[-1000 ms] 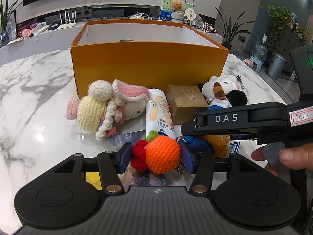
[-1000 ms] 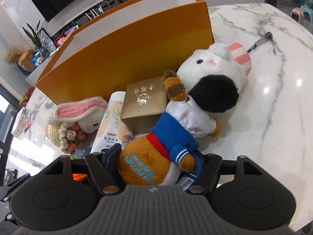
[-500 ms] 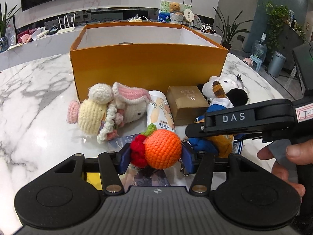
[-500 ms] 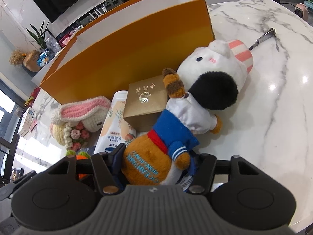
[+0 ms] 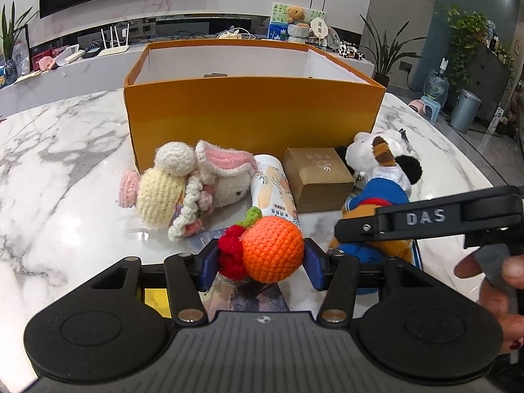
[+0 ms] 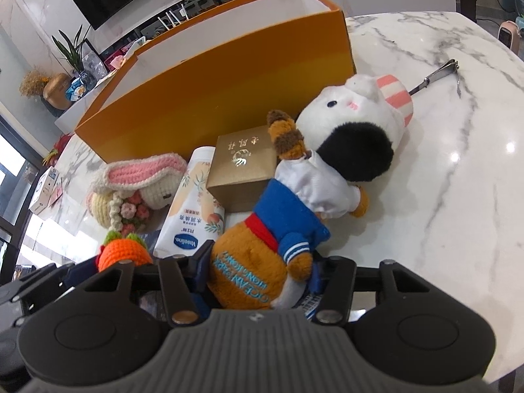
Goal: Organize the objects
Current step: 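Lift the orange ball and sailor bear toward the box with both tools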
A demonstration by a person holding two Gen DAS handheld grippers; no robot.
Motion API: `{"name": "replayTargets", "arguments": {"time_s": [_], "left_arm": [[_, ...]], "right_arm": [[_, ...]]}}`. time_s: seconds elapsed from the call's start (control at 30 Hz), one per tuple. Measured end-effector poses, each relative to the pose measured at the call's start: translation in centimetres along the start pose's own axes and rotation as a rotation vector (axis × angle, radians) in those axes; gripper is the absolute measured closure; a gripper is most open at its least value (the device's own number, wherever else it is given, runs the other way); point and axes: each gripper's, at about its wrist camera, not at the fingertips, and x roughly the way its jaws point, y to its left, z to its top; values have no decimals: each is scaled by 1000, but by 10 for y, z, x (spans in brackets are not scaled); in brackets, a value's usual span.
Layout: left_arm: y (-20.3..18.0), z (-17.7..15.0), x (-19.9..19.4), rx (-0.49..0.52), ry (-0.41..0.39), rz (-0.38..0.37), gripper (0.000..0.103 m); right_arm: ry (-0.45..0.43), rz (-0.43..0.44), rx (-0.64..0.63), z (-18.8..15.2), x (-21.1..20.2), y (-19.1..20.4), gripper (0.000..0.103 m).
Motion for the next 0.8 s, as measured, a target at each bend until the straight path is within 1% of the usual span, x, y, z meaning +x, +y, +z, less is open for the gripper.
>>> {"name": "replayTargets", "arguments": {"time_s": [0.17, 0.3, 0.47, 0.6, 0.7, 0.8], "left_arm": [[0, 2, -2, -2, -9, -2, 42], [1, 3, -3, -12, -15, -3, 42], [1, 4, -6, -15, -31, -7, 42], [-2, 5, -8, -8, -43, -2, 42], [-4, 5, -10, -4, -51, -7, 42], [-6, 4, -12, -1, -54, -7, 42]], "right_arm": [[-28, 67, -3, -2, -16, -4, 46], [-57, 81, -11, -3, -26, -8, 46], [-80, 59, -22, -1, -34, -12, 46], [-111, 33, -56, 0, -43, -11, 46], [-110, 12, -77, -1, -45, -12, 46], [-106, 15, -79, -1, -46, -12, 46]]}}
